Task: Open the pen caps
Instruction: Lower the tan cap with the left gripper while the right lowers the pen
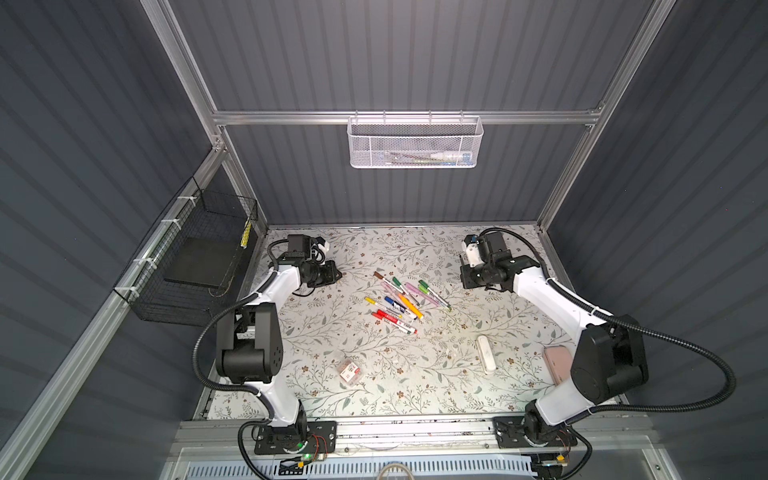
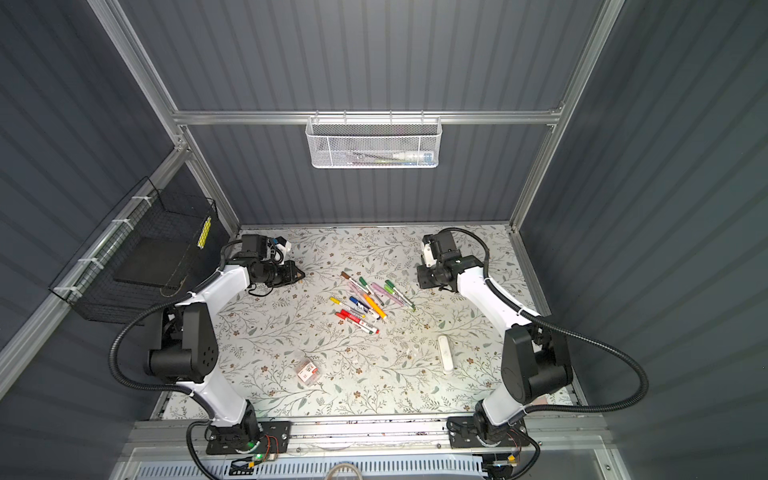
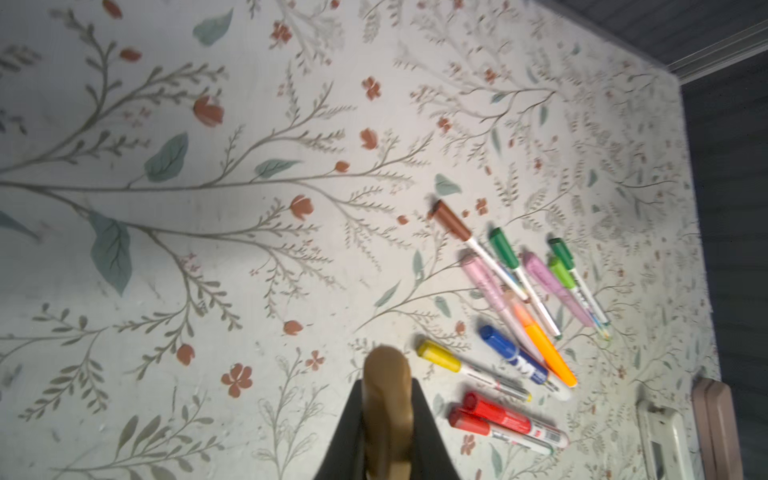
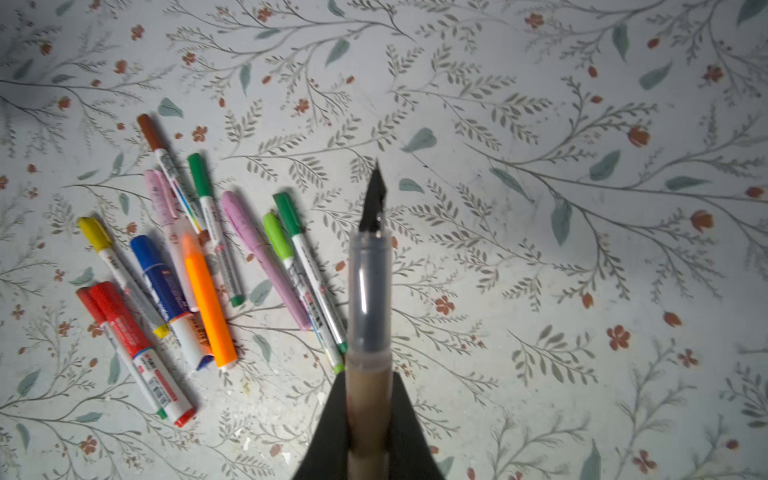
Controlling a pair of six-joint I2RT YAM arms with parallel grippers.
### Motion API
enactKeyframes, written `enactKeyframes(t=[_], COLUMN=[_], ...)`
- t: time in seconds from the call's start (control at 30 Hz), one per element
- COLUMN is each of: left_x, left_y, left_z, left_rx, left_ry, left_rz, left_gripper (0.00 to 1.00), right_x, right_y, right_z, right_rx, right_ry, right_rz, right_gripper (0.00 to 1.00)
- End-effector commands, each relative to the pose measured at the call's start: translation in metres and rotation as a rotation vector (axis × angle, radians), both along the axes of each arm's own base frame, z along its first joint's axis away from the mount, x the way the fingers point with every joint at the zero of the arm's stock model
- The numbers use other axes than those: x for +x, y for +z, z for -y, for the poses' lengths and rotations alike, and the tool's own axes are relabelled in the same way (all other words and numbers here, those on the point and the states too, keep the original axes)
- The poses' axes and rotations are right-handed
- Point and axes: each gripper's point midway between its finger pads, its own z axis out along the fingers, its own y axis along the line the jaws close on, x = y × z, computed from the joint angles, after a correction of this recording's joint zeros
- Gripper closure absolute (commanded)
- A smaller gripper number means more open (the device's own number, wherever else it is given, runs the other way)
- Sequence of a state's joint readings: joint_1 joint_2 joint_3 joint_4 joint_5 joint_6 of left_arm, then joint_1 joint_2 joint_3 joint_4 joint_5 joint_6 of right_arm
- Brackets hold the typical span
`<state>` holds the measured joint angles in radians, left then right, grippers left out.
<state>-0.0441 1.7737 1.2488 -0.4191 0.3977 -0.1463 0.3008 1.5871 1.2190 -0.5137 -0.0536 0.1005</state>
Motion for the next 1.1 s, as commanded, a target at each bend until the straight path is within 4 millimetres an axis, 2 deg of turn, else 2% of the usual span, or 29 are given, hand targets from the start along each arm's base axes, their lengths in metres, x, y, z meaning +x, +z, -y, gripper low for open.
enactKeyframes(t=[0.0,0.17,0.4,0.43,0.53,0.73,0.87,1.0,1.07], left_x=[-0.005,0.002,0.015,0.025,0.025,0.019,0.017,0.017,0.018], left_y=[-0.028,-0.046,-0.067,-0.061,-0.069,-0.084,-0.089,-0.088,-0.084], left_z=[-0.019,-0.032,-0.053,-0.055,-0.057,-0.06,-0.061,-0.06,-0.059], left_rx=[0.111,0.188,0.313,0.323,0.321,0.331,0.339,0.333,0.332], left_ry=[0.019,0.046,0.075,0.08,0.081,0.075,0.071,0.07,0.073], left_rz=[-0.071,-0.113,-0.169,-0.155,-0.18,-0.21,-0.229,-0.229,-0.224], left_gripper=[1.0,1.0,1.0,1.0,0.99,0.9,0.77,0.51,0.45], right_x=[-0.013,-0.015,-0.004,-0.004,-0.003,-0.004,-0.006,-0.007,-0.007], right_y=[-0.028,-0.052,-0.063,-0.064,-0.066,-0.065,-0.069,-0.069,-0.069], right_z=[0.024,0.054,0.074,0.077,0.082,0.087,0.086,0.086,0.085], right_rx=[-0.052,-0.048,-0.04,-0.034,-0.018,-0.021,-0.014,-0.012,-0.009], right_ry=[-0.008,-0.065,-0.138,-0.152,-0.169,-0.182,-0.18,-0.179,-0.179], right_rz=[-0.098,-0.163,-0.173,-0.177,-0.183,-0.177,-0.192,-0.193,-0.19], right_gripper=[1.0,1.0,1.0,1.0,1.0,1.0,1.0,1.0,1.0])
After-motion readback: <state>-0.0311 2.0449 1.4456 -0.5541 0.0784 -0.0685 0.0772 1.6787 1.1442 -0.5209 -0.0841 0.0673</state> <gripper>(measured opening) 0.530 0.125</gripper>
